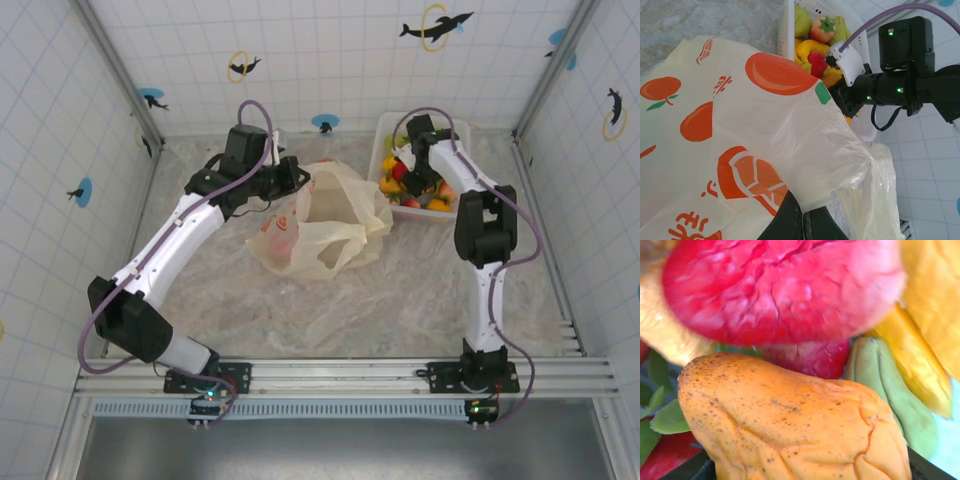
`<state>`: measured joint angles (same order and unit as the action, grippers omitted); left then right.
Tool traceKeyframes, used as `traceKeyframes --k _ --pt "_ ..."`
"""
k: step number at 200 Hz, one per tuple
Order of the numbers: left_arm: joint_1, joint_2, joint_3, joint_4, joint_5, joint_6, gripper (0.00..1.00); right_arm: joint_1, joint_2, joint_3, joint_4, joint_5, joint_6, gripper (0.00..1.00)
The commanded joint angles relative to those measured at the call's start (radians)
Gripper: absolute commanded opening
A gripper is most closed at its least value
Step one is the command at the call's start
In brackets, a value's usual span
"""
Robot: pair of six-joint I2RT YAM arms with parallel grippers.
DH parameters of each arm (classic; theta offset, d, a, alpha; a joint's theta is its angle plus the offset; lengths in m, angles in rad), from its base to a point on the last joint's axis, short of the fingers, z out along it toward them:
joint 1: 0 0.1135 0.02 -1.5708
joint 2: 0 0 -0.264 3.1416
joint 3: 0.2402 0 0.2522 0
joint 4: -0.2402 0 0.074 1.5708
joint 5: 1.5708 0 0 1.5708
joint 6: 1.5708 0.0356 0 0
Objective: Place the fake fruits into the plastic bag and tie a complex knot
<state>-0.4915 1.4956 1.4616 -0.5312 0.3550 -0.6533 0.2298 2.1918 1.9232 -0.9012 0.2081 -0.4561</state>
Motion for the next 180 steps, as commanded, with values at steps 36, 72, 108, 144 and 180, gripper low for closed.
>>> traceKeyframes --k 36,72,108,144,180 --pt "0.006 0.009 0.021 -0.007 0.000 0.026 0.00 -0.048 -0.398 -0.265 0.168 -0.116 0.178 0.58" --pt "0.006 0.006 0.013 0.002 0.003 0.029 0.00 -0.059 -0.689 -0.543 0.372 -0.227 0.332 0.58" --pt "0.007 0.004 0.011 0.005 0.009 0.034 0.00 -0.086 -0.763 -0.609 0.396 -0.166 0.397 0.55" --pt "0.007 0.000 0.003 0.008 0.004 0.033 0.00 -0.089 -0.648 -0.548 0.377 -0.154 0.417 0.54" --pt "0.006 0.000 0.003 0.008 0.006 0.030 0.00 -0.089 -0.485 -0.452 0.369 -0.168 0.444 0.54"
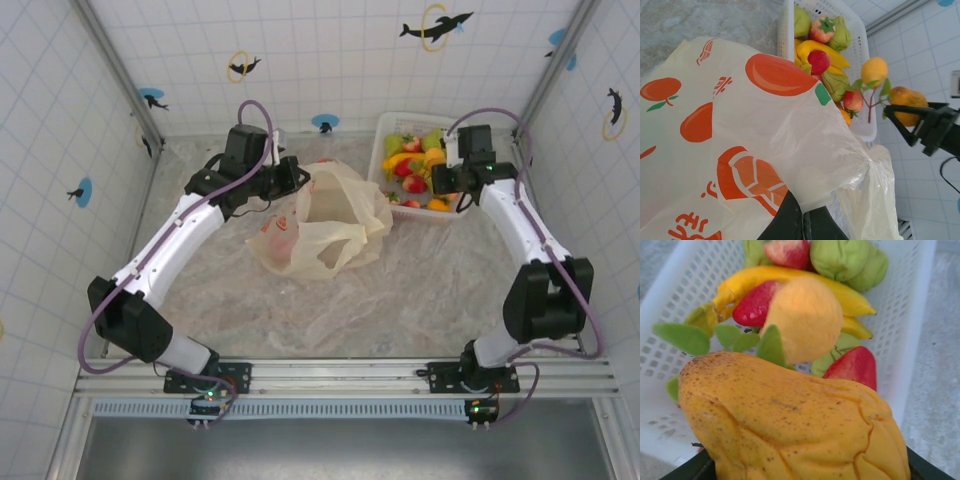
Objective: Place the fake fruits into the plastic bag and tie a complex knot
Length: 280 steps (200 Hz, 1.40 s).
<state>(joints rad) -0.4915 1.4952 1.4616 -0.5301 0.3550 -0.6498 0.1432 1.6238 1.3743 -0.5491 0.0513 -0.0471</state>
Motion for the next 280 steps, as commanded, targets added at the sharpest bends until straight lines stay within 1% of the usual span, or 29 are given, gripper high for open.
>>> traceKeyframes --k 1,33,53,64,79,103,118,161,178,234,259,280 --pt "0.006 0.000 0.002 0.006 0.006 0.027 0.00 -0.001 0.088 0.101 0.013 -0.012 0.036 0.55" --pt "0.007 -0.003 0.002 0.002 0.000 0.027 0.00 0.009 0.226 0.196 -0.057 -0.075 0.045 0.57" --pt "0.007 -0.001 0.003 0.001 -0.001 0.028 0.00 0.016 0.268 0.219 -0.098 -0.125 0.031 0.63" --pt "0.007 -0.001 0.005 -0.001 0.000 0.030 0.00 0.015 0.271 0.214 -0.108 -0.146 0.022 0.69" --pt "0.007 -0.002 0.008 -0.005 -0.004 0.031 0.00 0.015 0.263 0.205 -0.124 -0.171 0.005 0.74" --pt "0.007 -0.002 0.010 -0.011 -0.012 0.035 0.00 0.003 0.225 0.185 -0.133 -0.205 -0.015 0.81" --pt "0.007 -0.002 0.010 -0.010 -0.011 0.035 0.00 -0.007 0.204 0.175 -0.137 -0.214 -0.023 0.82" --pt "0.007 -0.008 0.009 -0.013 -0.015 0.036 0.00 0.001 0.231 0.181 -0.157 -0.194 -0.036 0.81" --pt "0.007 -0.009 0.008 -0.016 -0.017 0.039 0.00 0.006 0.244 0.177 -0.157 -0.184 -0.036 0.79" --pt "0.007 -0.006 0.013 -0.020 -0.022 0.041 0.00 0.000 0.236 0.175 -0.151 -0.159 -0.039 0.78" --pt "0.007 -0.005 0.013 -0.018 -0.021 0.040 0.00 -0.004 0.237 0.178 -0.121 -0.100 -0.026 0.71" --pt "0.007 -0.003 0.016 -0.018 -0.021 0.040 0.00 0.007 0.249 0.181 -0.072 -0.101 -0.035 0.70"
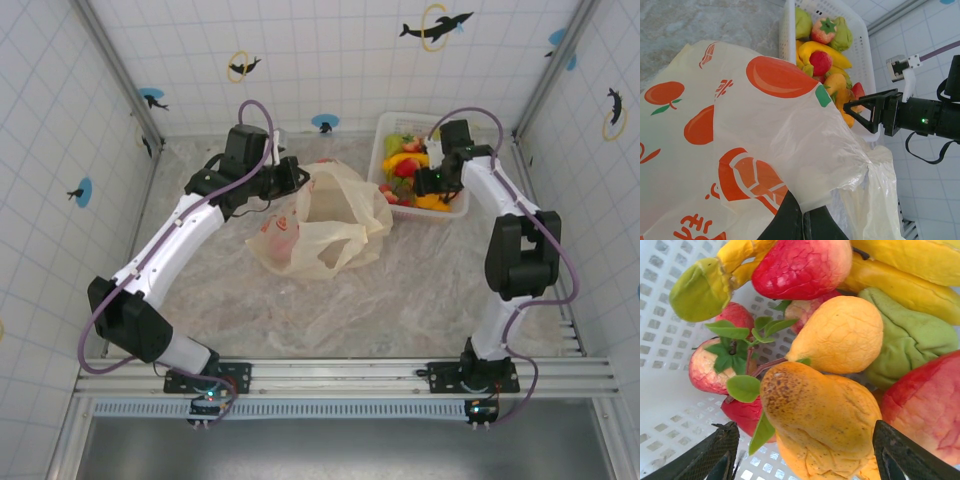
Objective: Place the fake fruits into the plastic bag and tie a complex knot
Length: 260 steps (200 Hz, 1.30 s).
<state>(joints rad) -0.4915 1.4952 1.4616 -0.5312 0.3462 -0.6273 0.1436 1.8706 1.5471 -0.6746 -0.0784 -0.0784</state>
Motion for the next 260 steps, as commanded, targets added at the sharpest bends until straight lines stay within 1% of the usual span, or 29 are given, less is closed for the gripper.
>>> traceKeyframes --k 1,20,37,59,66,85,98,102,118,141,189,207,239,260 --pt "0.007 -0.003 0.016 -0.016 -0.012 0.017 0.00 0.008 0.004 0.009 0.054 0.029 -0.005 0.70" --pt "0.007 -0.002 0.018 -0.018 -0.010 0.017 0.00 0.033 0.049 0.056 0.025 0.058 -0.033 0.70" --pt "0.007 -0.006 0.016 -0.021 -0.011 0.018 0.00 0.049 0.087 0.096 0.008 0.110 -0.044 0.70" --pt "0.007 -0.009 0.018 -0.024 -0.015 0.019 0.00 0.064 0.112 0.114 0.020 0.136 -0.054 0.69" --pt "0.007 -0.009 0.019 -0.025 -0.016 0.019 0.00 0.069 0.112 0.114 0.029 0.149 -0.054 0.67" --pt "0.007 -0.007 0.020 -0.023 -0.015 0.020 0.00 0.083 0.110 0.113 0.036 0.185 -0.058 0.57" --pt "0.007 -0.008 0.019 -0.025 -0.015 0.020 0.00 0.082 0.097 0.113 0.029 0.191 -0.057 0.45" --pt "0.007 -0.007 0.019 -0.024 -0.015 0.020 0.00 0.083 0.091 0.110 0.029 0.194 -0.056 0.43" --pt "0.007 -0.009 0.017 -0.025 -0.016 0.019 0.00 0.082 0.048 0.083 0.045 0.204 -0.054 0.36" --pt "0.007 -0.010 0.018 -0.024 -0.019 0.021 0.00 0.072 -0.019 0.044 0.064 0.201 -0.045 0.30" --pt "0.006 -0.011 0.009 -0.017 -0.017 0.019 0.00 0.056 -0.134 -0.010 0.100 0.185 -0.008 0.30" --pt "0.007 -0.008 0.008 -0.010 -0.009 0.017 0.00 0.055 -0.192 -0.032 0.117 0.161 0.016 0.30" --pt "0.007 -0.003 0.009 -0.012 -0.010 0.018 0.00 0.062 -0.343 -0.095 0.156 0.113 0.083 0.29" --pt "0.007 -0.001 0.009 -0.012 -0.013 0.019 0.00 0.087 -0.473 -0.159 0.182 0.083 0.126 0.29"
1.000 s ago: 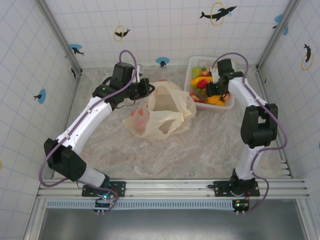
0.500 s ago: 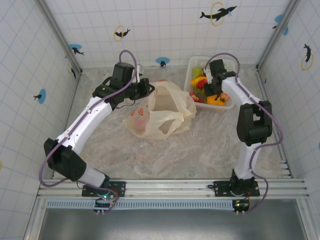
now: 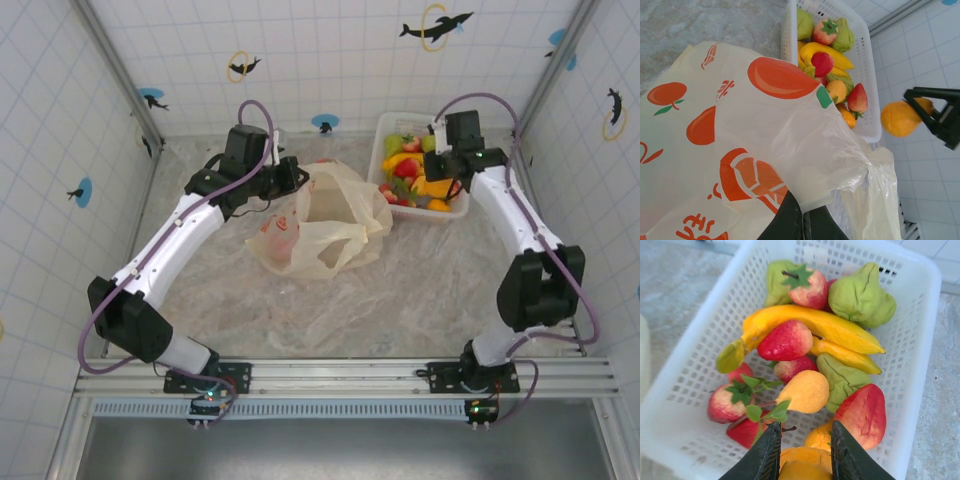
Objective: Place the fake fruits into the plastic bag and tie a complex knot
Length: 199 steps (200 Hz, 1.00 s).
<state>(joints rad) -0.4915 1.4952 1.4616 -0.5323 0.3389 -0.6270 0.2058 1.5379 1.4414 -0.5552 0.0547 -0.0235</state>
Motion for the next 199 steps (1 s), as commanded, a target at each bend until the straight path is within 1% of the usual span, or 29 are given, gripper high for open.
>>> traceKeyframes --k 1,20,44,59,73,84,105,131,148,165,199 --pt "0.007 -0.001 0.009 -0.011 -0.007 0.019 0.00 0.025 -0.148 -0.057 0.063 -0.051 0.072 0.29" --pt "0.007 0.002 0.010 -0.013 -0.008 0.020 0.00 0.057 -0.283 -0.143 0.127 -0.079 0.136 0.29" --pt "0.007 0.005 0.013 -0.015 -0.008 0.021 0.00 0.112 -0.431 -0.236 0.242 -0.159 0.231 0.29" --pt "0.007 0.006 0.015 -0.016 -0.008 0.023 0.00 0.172 -0.484 -0.273 0.313 -0.193 0.290 0.29" --pt "0.006 0.006 0.018 -0.020 -0.011 0.025 0.00 0.251 -0.505 -0.304 0.379 -0.208 0.330 0.29" --pt "0.007 0.005 0.017 -0.021 -0.014 0.025 0.00 0.323 -0.502 -0.319 0.455 -0.203 0.343 0.29" --pt "0.006 0.004 0.017 -0.020 -0.012 0.024 0.00 0.454 -0.468 -0.357 0.592 -0.145 0.347 0.29" --pt "0.007 0.003 0.021 -0.021 -0.009 0.024 0.00 0.571 -0.371 -0.371 0.749 -0.069 0.309 0.28" --pt "0.006 0.002 0.019 -0.022 -0.011 0.026 0.00 0.619 -0.301 -0.368 0.811 -0.021 0.274 0.29" --pt "0.007 -0.001 0.019 -0.021 -0.009 0.029 0.00 0.647 -0.241 -0.376 0.850 0.022 0.247 0.28" --pt "0.007 -0.005 0.025 -0.036 -0.012 0.038 0.00 0.669 -0.168 -0.442 0.900 0.099 0.220 0.29"
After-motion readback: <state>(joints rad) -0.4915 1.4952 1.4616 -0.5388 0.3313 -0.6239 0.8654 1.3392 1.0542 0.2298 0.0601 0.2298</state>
